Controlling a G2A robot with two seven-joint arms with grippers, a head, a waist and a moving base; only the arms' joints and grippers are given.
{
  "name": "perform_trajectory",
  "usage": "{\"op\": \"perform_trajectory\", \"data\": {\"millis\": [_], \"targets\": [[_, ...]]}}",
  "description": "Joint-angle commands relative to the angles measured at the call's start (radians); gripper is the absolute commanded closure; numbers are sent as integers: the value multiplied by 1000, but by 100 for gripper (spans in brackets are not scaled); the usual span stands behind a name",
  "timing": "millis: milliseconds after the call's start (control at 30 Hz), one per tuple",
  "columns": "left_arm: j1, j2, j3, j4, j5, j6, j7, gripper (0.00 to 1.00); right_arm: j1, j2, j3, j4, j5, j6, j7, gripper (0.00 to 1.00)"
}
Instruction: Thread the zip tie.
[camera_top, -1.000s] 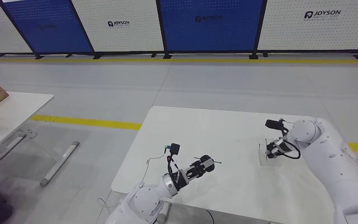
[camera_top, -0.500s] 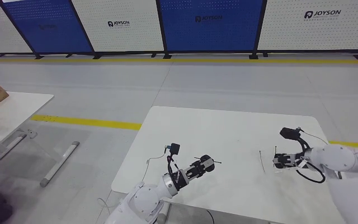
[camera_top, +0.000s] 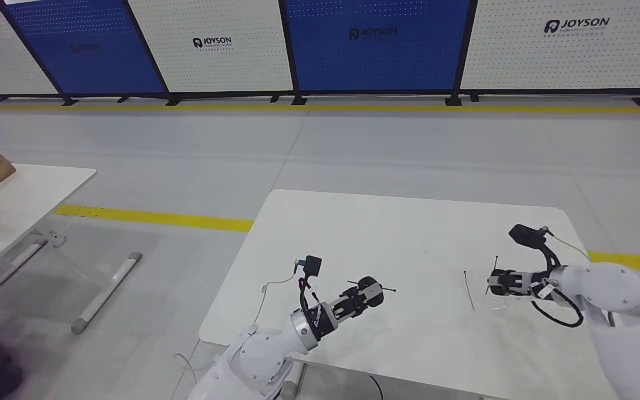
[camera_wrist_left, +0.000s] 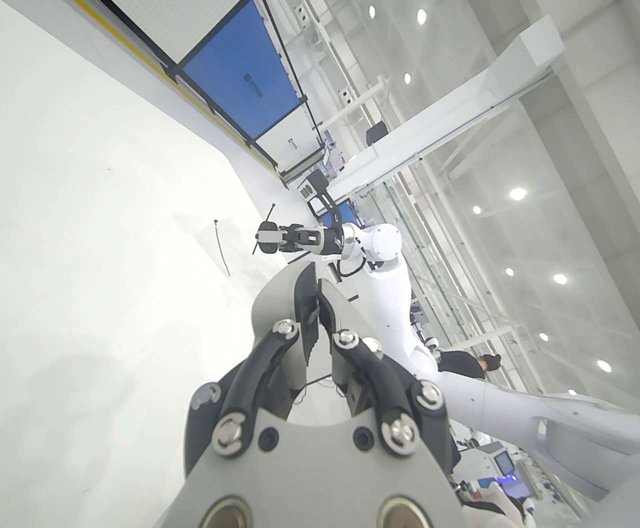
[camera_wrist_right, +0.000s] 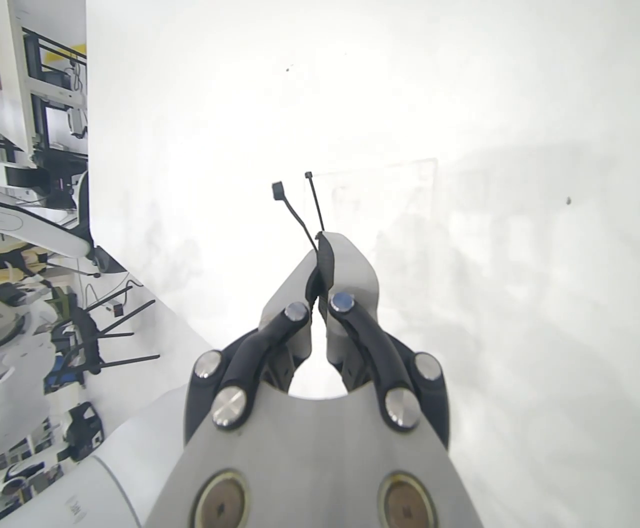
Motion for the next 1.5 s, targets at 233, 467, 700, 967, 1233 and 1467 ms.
{"op": "perform_trajectory", "data": {"millis": [233,467,700,967,1233,1467], "targets": [[0,0,0,0,0,0,0,100,-76,-3,28,-98,156,-50,-154,100],[0,0,0,0,0,0,0,100,-156,-5,24,-280,159,59,-288,100],[0,0,0,0,0,0,0,100,-156,-5,24,-280,159,59,-288,100],[0,0,0,0,0,0,0,100,-180,-13,-4,-293,150,70,-398,100],[-25,-3,31,-28,43,30,55,100,-231,-31,-77,-384,172,53,-599,100],[-76,-16,88,-53,141,171,171,100,-252,-34,-94,-418,164,61,-623,100]]}}
